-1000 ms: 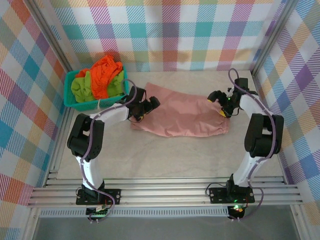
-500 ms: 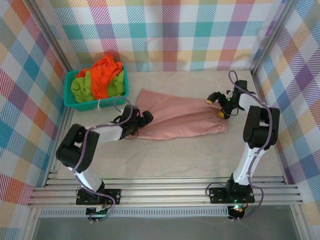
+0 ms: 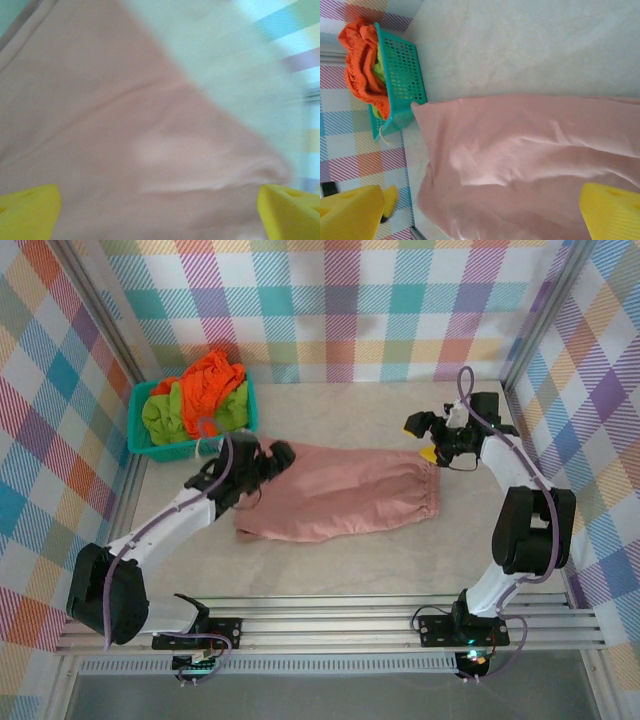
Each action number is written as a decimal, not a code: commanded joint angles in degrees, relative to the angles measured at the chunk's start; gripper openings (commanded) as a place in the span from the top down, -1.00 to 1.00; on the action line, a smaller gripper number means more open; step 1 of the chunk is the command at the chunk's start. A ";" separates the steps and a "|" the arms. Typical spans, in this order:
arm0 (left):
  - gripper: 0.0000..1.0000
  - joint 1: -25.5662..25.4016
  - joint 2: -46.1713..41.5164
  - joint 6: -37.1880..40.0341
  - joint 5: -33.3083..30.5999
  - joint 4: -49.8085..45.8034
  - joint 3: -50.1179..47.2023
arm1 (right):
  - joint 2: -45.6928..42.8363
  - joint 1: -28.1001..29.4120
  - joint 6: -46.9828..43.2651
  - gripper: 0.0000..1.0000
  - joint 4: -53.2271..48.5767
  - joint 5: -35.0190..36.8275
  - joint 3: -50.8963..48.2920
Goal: Fold and stack the shorts
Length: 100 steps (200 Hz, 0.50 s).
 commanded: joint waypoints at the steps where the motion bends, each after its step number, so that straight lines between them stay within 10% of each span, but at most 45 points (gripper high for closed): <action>1: -1.00 0.35 5.07 4.65 0.36 -2.65 7.87 | 3.07 -0.24 0.66 -0.99 0.34 -2.14 2.35; 100: -1.00 3.89 32.26 4.73 3.74 8.48 21.59 | 12.09 -0.23 0.40 -0.99 2.35 -0.95 3.91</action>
